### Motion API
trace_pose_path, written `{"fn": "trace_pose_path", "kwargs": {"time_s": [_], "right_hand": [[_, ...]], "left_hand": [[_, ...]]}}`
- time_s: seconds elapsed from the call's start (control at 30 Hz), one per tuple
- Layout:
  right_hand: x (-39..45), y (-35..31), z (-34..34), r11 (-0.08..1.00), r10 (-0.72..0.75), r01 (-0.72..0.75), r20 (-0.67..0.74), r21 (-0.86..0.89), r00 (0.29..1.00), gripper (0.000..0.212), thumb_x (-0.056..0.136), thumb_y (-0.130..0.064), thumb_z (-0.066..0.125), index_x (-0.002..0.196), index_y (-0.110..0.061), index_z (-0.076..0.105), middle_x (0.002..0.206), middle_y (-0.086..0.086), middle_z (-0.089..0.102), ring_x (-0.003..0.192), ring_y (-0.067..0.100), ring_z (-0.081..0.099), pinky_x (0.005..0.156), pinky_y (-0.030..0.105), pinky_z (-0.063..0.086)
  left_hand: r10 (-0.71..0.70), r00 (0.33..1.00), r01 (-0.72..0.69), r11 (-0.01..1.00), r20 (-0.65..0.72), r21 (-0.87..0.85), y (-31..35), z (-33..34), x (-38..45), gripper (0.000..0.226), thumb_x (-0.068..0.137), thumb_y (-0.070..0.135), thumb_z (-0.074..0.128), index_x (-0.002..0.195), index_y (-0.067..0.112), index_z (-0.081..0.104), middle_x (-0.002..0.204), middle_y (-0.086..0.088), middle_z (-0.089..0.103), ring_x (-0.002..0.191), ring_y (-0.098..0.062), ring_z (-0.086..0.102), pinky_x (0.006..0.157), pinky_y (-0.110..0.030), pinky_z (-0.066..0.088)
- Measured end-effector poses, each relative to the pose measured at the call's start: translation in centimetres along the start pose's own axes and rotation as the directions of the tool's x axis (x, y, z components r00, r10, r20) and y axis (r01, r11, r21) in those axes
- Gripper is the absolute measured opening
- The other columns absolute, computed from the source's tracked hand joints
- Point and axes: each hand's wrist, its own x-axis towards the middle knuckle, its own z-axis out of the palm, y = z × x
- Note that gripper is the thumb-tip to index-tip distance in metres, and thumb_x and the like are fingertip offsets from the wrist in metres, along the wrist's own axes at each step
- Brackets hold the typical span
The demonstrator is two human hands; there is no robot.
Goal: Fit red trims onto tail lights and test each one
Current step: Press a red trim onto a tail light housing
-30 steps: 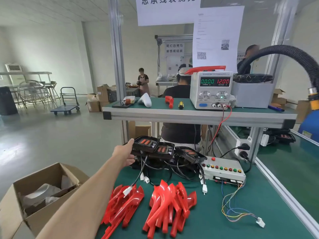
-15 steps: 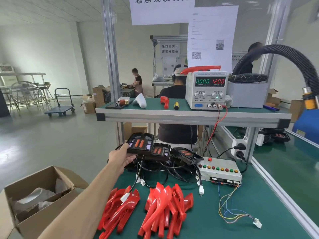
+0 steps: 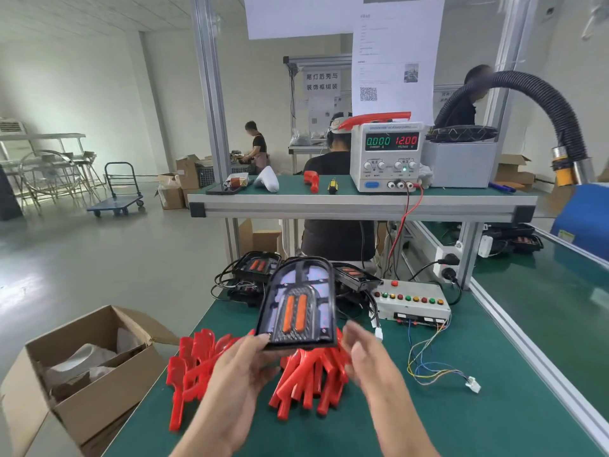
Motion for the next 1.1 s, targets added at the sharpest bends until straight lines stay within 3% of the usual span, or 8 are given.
{"fn": "trace_pose_path", "kwargs": {"time_s": [0.13,0.3,0.43,0.57,0.67,0.83,1.0,1.1], "right_hand": [[1.5,-1.3,0.1,0.986,0.015,-0.012,-0.021,0.165,1.000,0.078,0.087,-0.084,0.044,0.143,-0.031,0.058,0.142,-0.004,0.063,0.134,0.011,0.056,0.103,0.023,0.049],[1.4,-0.9,-0.4,0.948,0.085,-0.121,0.132,0.295,0.988,0.080,0.092,-0.084,0.017,0.125,-0.035,0.072,0.113,-0.005,0.077,0.094,0.007,0.076,0.074,0.036,0.062],[1.0,-0.2,-0.5,0.912,0.107,-0.134,0.092,0.388,0.990,0.075,0.089,-0.085,0.029,0.129,-0.036,0.069,0.126,-0.001,0.073,0.111,0.013,0.071,0.098,0.038,0.052],[0.9,-0.8,-1.0,0.786,0.253,-0.264,0.098,0.559,0.962,0.084,0.083,-0.082,0.036,0.120,-0.018,0.076,0.127,0.016,0.070,0.115,0.029,0.069,0.097,0.045,0.058],[0.6,-1.4,-2.1,0.778,0.301,-0.336,0.154,0.531,0.941,0.076,0.090,-0.069,0.040,0.125,-0.009,0.072,0.131,0.024,0.066,0.119,0.039,0.066,0.099,0.053,0.055],[0.3,-1.7,-2.8,0.854,0.269,-0.247,0.017,0.458,0.963,0.073,0.093,-0.066,0.052,0.139,-0.009,0.059,0.134,0.025,0.064,0.125,0.046,0.060,0.108,0.065,0.044],[0.2,-2.3,-4.0,0.843,0.283,-0.270,0.044,0.465,0.958,0.066,0.096,-0.059,0.049,0.135,-0.009,0.063,0.135,0.025,0.063,0.123,0.043,0.063,0.096,0.053,0.056],[-0.1,-2.9,-5.2,0.768,0.325,-0.339,0.126,0.544,0.937,0.071,0.095,-0.066,0.044,0.132,-0.010,0.067,0.136,0.021,0.064,0.122,0.037,0.065,0.090,0.046,0.058]], "left_hand": [[0.023,0.996,-0.024,1.000,0.085,0.011,-0.4,2.6,-4.1,0.039,0.079,0.023,0.062,0.105,-0.006,0.068,0.099,-0.026,0.074,0.080,-0.027,0.071,0.077,-0.041,0.044],[0.060,0.996,-0.062,0.998,0.067,0.020,-0.7,3.8,-6.2,0.026,0.078,0.012,0.070,0.098,-0.002,0.064,0.089,-0.021,0.076,0.072,-0.022,0.067,0.072,-0.039,0.042],[0.064,0.994,-0.070,0.995,0.084,0.073,-0.8,3.1,-6.3,0.039,0.078,0.018,0.069,0.107,-0.008,0.064,0.093,-0.021,0.075,0.077,-0.022,0.066,0.073,-0.037,0.045],[0.068,0.990,-0.091,0.979,0.123,0.184,-1.8,2.4,-6.1,0.043,0.073,0.026,0.069,0.105,-0.003,0.068,0.091,-0.012,0.076,0.075,-0.013,0.067,0.077,-0.035,0.047],[0.071,0.988,-0.095,0.979,0.140,0.179,-2.8,2.3,-6.1,0.056,0.063,0.038,0.077,0.104,0.001,0.068,0.088,-0.008,0.076,0.079,-0.015,0.063,0.080,-0.034,0.047],[0.059,0.969,-0.103,0.979,0.240,0.178,-4.3,1.9,-5.8,0.068,0.062,0.040,0.079,0.113,0.000,0.060,0.092,-0.018,0.072,0.085,-0.028,0.054,0.083,-0.037,0.042],[0.069,0.888,-0.245,0.908,0.454,0.340,-3.8,-0.2,-4.6,0.049,0.084,0.040,0.072,0.122,0.009,0.064,0.121,-0.015,0.071,0.114,-0.033,0.065,0.100,-0.041,0.048],[0.302,0.904,-0.399,0.849,0.301,0.347,-4.1,-1.0,-3.5,0.042,0.085,0.042,0.065,0.126,0.030,0.065,0.131,-0.002,0.065,0.118,-0.016,0.061,0.097,-0.037,0.044]]}}
